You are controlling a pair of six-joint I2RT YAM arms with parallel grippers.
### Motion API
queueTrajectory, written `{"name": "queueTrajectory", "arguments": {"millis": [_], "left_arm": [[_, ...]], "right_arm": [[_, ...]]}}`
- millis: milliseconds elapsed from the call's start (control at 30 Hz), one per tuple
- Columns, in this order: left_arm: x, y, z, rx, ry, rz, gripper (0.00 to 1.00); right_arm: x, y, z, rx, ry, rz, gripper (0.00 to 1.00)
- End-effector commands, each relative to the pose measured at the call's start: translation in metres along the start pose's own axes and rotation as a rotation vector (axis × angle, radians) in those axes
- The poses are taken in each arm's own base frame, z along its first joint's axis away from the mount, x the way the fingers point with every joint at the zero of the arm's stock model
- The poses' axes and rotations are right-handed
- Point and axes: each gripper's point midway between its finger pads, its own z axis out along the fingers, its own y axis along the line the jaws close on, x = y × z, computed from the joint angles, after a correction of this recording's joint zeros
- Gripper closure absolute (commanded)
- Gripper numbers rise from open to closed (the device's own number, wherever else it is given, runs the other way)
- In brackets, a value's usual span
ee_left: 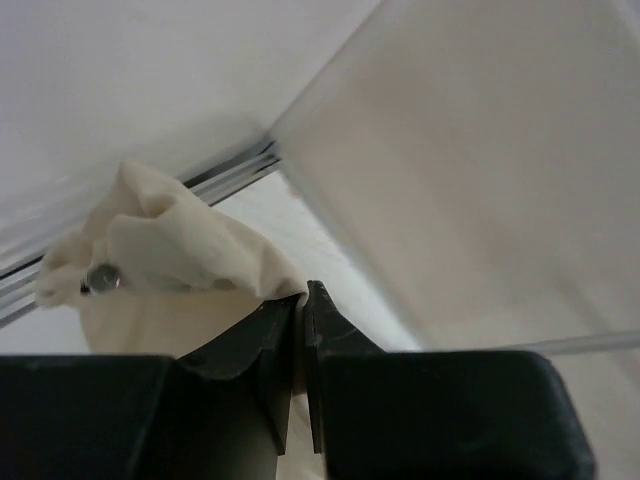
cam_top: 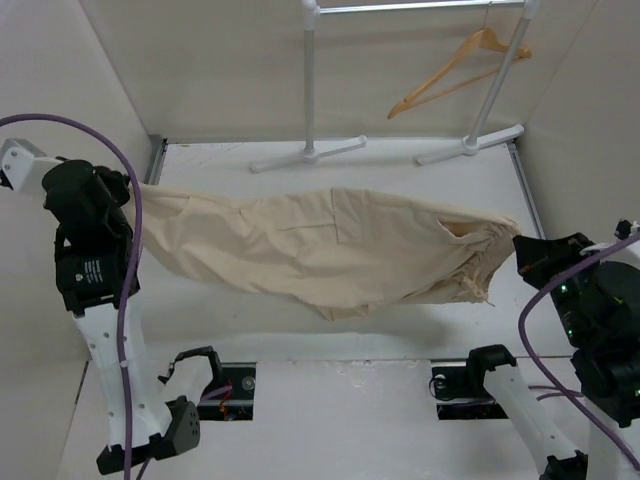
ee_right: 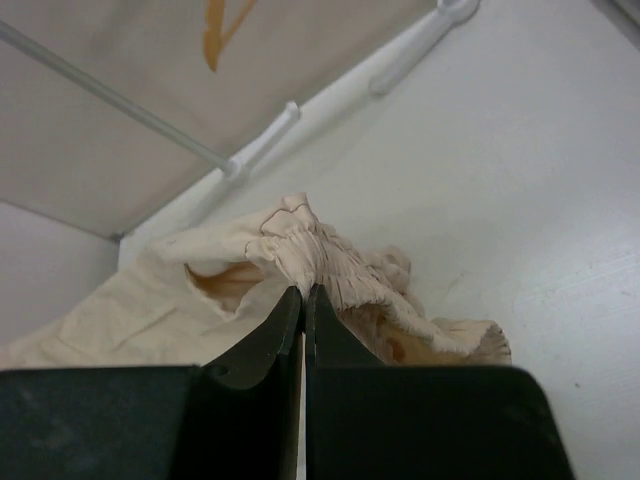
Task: Place the trousers on the hanger
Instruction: Flatten out the trousers at the center of the board.
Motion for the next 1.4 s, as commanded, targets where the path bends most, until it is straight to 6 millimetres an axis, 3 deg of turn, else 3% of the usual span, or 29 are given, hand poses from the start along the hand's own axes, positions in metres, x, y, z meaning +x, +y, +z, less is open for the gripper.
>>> {"name": "queueTrajectory", "arguments": {"millis": [0,133,267,433,500,567,633,700,800,833,900,967,1033,1100,1167,1267,1367], "left_arm": [[0.044,0.051,0.019,-0.197,0.147,0.112,0.93],[0.075,0.061,0.050,-0.249,0.217,0.153,0.93],[0.115,0.044,0.104,-0.240,0.314,0.203,0.93],[0.175,0.023,0.191,-0.277,0.437,0.300,0.92],[0.181,0.005,0.210,-0.251,0.441,0.288,0.81],[0.180,-0.027,0.210,-0.158,0.431,0.275,0.51],[0.186,-0.051,0.187,-0.061,0.462,0.271,0.29],[0.214,-0.054,0.143,0.004,0.537,0.304,0.28],[0.278,-0.027,0.053,0.081,0.649,0.346,0.35],[0.298,-0.010,0.024,0.089,0.676,0.342,0.41],[0.341,0.026,-0.036,0.089,0.785,0.338,0.58],[0.379,0.068,-0.089,0.040,0.912,0.319,0.69],[0.406,0.096,-0.127,0.026,1.001,0.302,0.69],[0.423,0.099,-0.147,0.067,1.047,0.264,0.61],[0.436,0.091,-0.153,0.108,1.062,0.198,0.43],[0.455,0.071,-0.150,0.158,1.084,0.131,0.30],[0.478,0.052,-0.143,0.185,1.112,0.088,0.28]], "right_arm": [[-0.028,0.002,0.002,0.021,-0.115,-0.001,1.00],[-0.018,0.005,0.048,0.048,-0.091,0.013,1.00],[-0.013,0.001,0.108,0.109,-0.080,0.014,1.00],[-0.015,-0.042,0.203,0.259,-0.063,0.074,1.00],[-0.010,-0.062,0.236,0.323,-0.025,0.112,1.00],[0.005,-0.075,0.262,0.361,0.044,0.123,0.84],[0.020,-0.079,0.264,0.386,0.123,0.122,0.58],[0.024,-0.078,0.248,0.384,0.113,0.105,0.39],[0.047,-0.057,0.213,0.314,0.106,0.058,0.32],[0.061,-0.053,0.200,0.294,0.131,0.047,0.39],[0.093,-0.052,0.173,0.268,0.193,0.020,0.68],[0.124,-0.054,0.147,0.236,0.256,0.017,0.90],[0.155,-0.059,0.118,0.202,0.329,0.003,0.93],[0.175,-0.071,0.092,0.201,0.376,-0.014,0.85],[0.188,-0.085,0.073,0.213,0.406,-0.018,0.66],[0.188,-0.084,0.065,0.202,0.390,0.010,0.44],[0.200,-0.089,0.074,0.248,0.432,0.028,0.36]]}}
